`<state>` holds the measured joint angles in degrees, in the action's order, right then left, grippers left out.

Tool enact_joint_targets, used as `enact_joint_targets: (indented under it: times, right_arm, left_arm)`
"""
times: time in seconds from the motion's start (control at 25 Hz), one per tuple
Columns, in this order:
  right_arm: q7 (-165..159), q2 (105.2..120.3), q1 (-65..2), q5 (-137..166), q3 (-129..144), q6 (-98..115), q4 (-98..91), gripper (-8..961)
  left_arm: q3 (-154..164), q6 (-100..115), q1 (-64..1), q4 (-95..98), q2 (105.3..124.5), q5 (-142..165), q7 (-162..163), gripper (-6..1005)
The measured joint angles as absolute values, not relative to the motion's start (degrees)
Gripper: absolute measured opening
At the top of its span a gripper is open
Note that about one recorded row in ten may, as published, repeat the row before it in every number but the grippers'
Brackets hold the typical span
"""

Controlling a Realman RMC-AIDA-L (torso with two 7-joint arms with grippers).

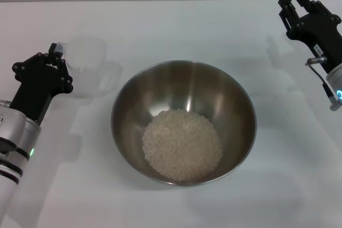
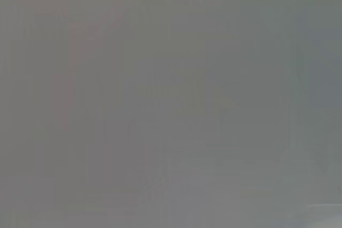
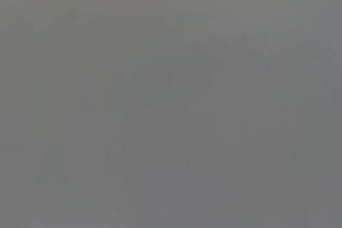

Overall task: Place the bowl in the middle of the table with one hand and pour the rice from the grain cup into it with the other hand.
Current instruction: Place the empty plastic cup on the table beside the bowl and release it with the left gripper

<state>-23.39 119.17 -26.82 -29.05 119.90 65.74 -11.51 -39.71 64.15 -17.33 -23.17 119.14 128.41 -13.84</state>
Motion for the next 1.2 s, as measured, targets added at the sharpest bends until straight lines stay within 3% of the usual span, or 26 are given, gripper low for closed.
enact_joint_targets:
  times: [1.2]
  right_arm:
    - [-24.4,119.18,-26.7,-28.9,120.4,65.9,-11.7,432]
  left_arm:
    - [-39.2,55.9,-17.1,-23.9,119.18,123.1,-12.1,32]
